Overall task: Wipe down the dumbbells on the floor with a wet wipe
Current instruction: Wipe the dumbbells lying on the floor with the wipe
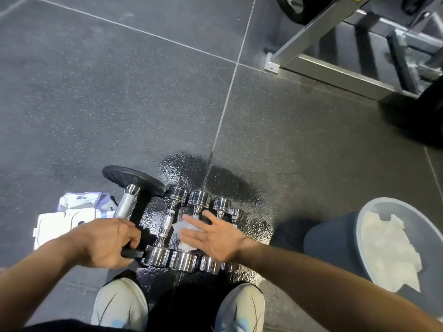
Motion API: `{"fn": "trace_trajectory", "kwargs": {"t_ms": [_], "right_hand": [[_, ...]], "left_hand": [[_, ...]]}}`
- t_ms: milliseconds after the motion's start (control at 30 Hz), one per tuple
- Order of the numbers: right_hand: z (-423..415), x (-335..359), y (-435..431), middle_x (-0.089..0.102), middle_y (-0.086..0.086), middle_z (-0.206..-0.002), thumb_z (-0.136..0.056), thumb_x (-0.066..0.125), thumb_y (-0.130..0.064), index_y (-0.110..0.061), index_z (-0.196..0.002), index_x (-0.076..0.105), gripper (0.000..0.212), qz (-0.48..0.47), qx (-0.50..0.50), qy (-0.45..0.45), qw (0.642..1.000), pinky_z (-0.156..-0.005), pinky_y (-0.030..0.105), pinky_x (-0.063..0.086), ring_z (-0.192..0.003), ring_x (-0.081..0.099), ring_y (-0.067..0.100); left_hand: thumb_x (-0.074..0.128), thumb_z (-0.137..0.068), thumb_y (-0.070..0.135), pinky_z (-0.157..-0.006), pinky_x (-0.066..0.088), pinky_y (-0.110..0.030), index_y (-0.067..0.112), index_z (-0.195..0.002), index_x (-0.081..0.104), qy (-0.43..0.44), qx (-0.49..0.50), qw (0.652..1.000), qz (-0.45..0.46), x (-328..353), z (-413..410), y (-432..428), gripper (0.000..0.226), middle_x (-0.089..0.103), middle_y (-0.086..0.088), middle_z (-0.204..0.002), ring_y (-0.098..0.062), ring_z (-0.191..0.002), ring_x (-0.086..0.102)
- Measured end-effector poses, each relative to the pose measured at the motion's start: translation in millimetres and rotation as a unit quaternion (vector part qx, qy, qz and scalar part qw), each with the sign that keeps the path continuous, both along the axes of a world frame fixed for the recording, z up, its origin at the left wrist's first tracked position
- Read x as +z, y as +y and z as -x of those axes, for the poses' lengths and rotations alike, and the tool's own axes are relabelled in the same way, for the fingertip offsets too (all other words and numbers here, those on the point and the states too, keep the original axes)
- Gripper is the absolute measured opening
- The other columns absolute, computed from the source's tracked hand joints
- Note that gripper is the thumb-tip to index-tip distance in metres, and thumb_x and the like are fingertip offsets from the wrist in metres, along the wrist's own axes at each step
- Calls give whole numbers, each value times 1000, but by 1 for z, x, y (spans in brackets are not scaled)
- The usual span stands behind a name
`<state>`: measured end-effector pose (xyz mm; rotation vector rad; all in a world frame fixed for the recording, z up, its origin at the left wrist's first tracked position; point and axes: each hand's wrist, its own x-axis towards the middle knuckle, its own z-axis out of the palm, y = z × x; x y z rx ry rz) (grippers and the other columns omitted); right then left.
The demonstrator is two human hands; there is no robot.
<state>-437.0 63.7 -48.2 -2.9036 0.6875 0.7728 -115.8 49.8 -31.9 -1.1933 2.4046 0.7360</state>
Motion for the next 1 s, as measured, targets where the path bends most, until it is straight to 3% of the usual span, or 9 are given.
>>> {"fn": "trace_trajectory", "kwargs": {"t_ms": [133,267,433,533,600,700,800,933,1000], "right_hand": [[3,4,-8,-11,0,-166,-102,33,-18,-19,-158,-13,73,24,-109,-4,994,-117,60,-16,-145,-34,36],[-3,7,9,-14,0,-166,-99,39,-9,-21,-159,-10,78,-15,8,20,1000,-122,61,-5,-148,-30,27],[6,7,-9,-12,3,-166,-100,37,-14,-18,-159,-10,76,39,-124,-13,991,-120,61,-9,-146,-33,35],[1,2,18,-17,5,-166,-100,35,-5,-16,-158,-14,76,-24,-53,2,998,-121,61,-9,-147,-32,30],[-1,4,22,-13,4,-167,-102,33,-6,-17,-159,-10,73,-42,-13,14,999,-121,61,-7,-148,-29,28],[8,8,-4,-5,2,-167,-101,28,-18,-17,-160,-6,67,32,-50,9,998,-115,58,-12,-151,-21,35],[18,7,-7,-4,5,-168,-102,31,-19,-15,-160,-4,68,19,-115,-10,993,-119,55,-4,-153,-12,36],[30,16,6,-5,0,-169,-105,29,-5,-17,-161,-1,65,-112,-65,11,991,-123,43,-3,-155,-5,24],[43,27,-6,4,-1,-170,-104,26,0,-19,-162,8,64,-173,-77,17,982,-121,36,-5,-155,1,21]], "left_hand": [[56,-72,74,-77,50,-26,39,-90,55,-19,-11,1000,-8,0,1,-3,39,49,17,-77,2,-77,49],[55,-70,65,-76,50,-25,37,-92,57,-21,-13,999,-21,6,6,-2,36,48,14,-74,-2,-76,50],[54,-70,62,-78,51,-28,37,-91,57,-18,-16,999,-32,14,10,-1,33,47,17,-70,-3,-83,53],[57,-75,61,-73,45,-24,35,-94,56,-28,-31,999,-21,18,14,-1,32,47,18,-74,0,-77,48],[59,-78,66,-69,38,-24,35,-98,55,-47,-47,997,-39,23,17,-2,37,46,19,-79,0,-76,45],[63,-73,80,-65,37,-26,33,-102,54,-75,-43,990,-110,33,22,-10,56,47,17,-90,-1,-79,47],[63,-68,85,-80,50,-33,33,-114,54,-135,-57,972,-185,44,32,-20,70,51,15,-104,-10,-92,54],[52,-87,73,-98,48,-41,25,-121,57,-230,-196,953,-34,69,62,-48,60,64,0,-117,-23,-106,62],[51,-95,65,-91,46,-37,22,-123,56,-208,-211,955,-13,86,83,-68,52,63,-2,-120,-25,-107,61]]}}
